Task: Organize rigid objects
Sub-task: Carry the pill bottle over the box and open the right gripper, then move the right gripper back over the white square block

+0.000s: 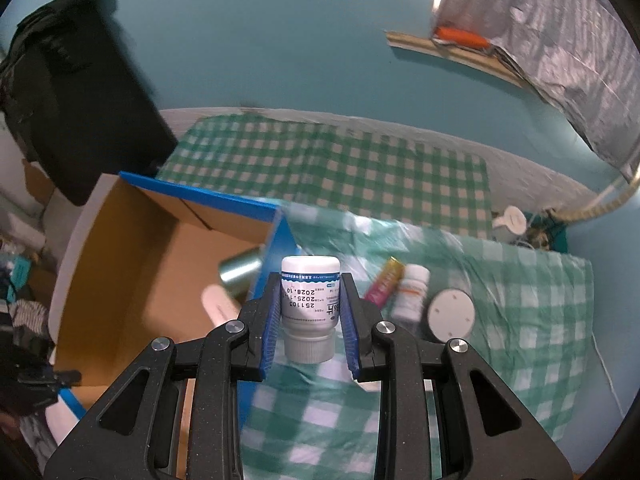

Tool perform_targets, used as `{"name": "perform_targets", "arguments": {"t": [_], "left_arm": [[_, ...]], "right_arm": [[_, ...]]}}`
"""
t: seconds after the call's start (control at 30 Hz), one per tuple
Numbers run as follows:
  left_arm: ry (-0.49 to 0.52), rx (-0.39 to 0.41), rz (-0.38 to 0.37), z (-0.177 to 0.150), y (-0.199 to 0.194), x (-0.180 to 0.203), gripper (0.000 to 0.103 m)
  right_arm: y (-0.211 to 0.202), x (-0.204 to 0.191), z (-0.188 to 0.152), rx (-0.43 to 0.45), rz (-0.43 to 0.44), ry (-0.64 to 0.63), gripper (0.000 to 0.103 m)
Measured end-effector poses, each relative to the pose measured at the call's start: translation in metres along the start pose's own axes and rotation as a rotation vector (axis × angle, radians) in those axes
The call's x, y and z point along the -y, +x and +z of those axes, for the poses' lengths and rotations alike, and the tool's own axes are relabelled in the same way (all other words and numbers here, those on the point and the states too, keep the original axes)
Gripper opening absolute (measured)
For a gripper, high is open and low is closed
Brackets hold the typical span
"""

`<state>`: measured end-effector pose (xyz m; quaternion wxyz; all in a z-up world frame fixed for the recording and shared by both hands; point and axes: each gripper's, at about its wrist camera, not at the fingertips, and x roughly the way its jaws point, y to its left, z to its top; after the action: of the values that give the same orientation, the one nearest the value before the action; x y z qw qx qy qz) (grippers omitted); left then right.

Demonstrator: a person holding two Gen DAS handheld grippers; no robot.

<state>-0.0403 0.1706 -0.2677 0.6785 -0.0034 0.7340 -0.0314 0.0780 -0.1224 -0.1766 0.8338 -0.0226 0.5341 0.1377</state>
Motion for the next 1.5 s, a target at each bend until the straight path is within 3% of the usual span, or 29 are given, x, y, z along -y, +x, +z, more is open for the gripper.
{"name": "perform_targets", "arguments": {"t": [0.57,1.1,1.23,1.5], "left_arm": [[-0.008,0.0,-0.006,-0.002,-0.001,-0.003,0.005],[-0.012,-0.001,-0.009,-0.005,0.001,-0.004,0.005],[-0.011,-0.001,-0.007,-0.006,0.001,-0.004,0.005],[-0.011,-0.001,-0.005,-0.006,0.001,-0.005,0.005]], "right_arm": [[0.03,-0.054,0.015,-0.052,0.059,-0.14,0.026],[0.048,-0.058,0.014,-0.109,0.08,-0.125,0.027],[0.047,-0.055,0.015,-0.11,0.08,-0.117,0.038],[0.04,-0.046,0.013,-0.101,0.069,-0.098,0.041]]}}
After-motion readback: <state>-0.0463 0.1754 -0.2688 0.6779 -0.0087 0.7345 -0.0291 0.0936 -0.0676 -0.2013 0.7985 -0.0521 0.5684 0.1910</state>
